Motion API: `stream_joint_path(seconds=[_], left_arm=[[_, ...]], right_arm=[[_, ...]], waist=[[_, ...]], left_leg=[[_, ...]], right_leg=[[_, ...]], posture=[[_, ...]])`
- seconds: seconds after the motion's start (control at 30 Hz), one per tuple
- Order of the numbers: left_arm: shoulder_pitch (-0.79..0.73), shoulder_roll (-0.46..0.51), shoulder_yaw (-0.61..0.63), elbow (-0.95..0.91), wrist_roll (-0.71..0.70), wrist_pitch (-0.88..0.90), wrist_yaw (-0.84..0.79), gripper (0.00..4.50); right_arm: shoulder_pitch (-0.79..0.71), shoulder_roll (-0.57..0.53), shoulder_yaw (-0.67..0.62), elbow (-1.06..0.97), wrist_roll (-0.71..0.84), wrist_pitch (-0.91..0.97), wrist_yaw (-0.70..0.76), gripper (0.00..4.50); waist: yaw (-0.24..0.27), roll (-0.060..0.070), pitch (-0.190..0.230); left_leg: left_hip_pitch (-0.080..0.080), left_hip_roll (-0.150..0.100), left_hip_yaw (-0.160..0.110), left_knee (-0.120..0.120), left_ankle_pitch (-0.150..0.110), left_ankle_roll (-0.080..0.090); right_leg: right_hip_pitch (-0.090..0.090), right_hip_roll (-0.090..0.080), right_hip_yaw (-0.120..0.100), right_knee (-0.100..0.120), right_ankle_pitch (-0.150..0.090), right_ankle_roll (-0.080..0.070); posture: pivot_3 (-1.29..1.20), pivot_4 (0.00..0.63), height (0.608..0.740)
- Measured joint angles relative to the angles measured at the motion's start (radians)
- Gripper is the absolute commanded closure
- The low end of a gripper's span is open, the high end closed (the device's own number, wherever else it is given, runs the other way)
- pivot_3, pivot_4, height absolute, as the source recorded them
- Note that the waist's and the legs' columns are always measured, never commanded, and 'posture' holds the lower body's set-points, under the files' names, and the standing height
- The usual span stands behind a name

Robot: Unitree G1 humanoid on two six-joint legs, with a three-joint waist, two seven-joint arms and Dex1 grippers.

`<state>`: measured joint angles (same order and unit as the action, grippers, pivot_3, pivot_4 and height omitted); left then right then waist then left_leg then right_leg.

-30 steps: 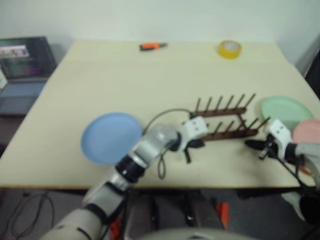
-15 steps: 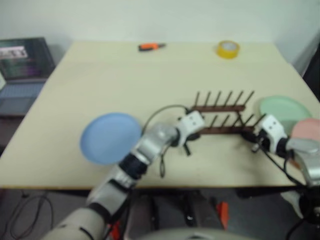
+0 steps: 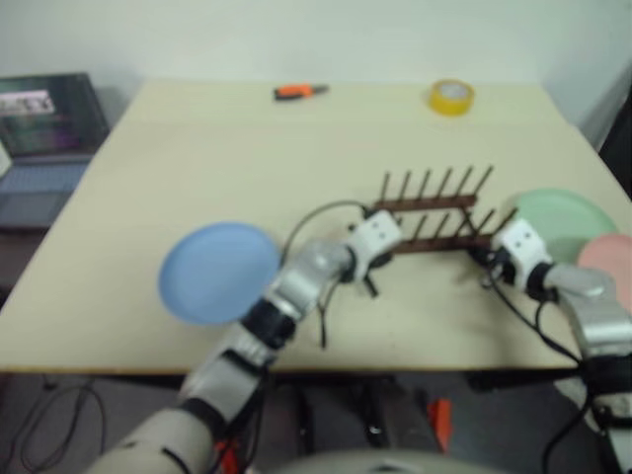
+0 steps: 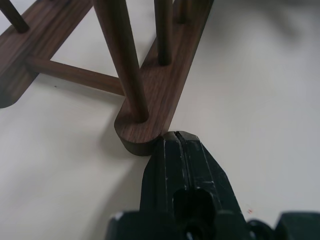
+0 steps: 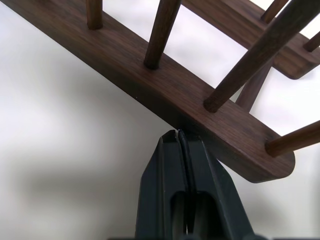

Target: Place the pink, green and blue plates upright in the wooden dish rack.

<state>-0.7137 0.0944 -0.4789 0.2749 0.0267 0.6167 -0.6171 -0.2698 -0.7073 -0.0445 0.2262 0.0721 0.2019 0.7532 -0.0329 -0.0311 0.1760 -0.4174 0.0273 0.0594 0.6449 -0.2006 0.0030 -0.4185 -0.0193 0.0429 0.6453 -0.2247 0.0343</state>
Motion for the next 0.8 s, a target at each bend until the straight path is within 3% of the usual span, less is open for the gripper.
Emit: stream_joint_path(seconds=[0.8], left_arm=[[-0.040,-0.072,0.054,0.131,0.044,-0.104,0.088,4.50]], right_arm=[[-0.105,0.083,0.029,0.119,-0.069,-0.109,-0.126,4.47]], waist=[[0.001,0.000,0.000]], left_leg=[[-0.001,0.000,0.000,-0.001,0.000,0.000]], right_leg=[[-0.001,0.000,0.000,0.000,0.002,0.003]], posture=[[0.00,0.150,0.740]])
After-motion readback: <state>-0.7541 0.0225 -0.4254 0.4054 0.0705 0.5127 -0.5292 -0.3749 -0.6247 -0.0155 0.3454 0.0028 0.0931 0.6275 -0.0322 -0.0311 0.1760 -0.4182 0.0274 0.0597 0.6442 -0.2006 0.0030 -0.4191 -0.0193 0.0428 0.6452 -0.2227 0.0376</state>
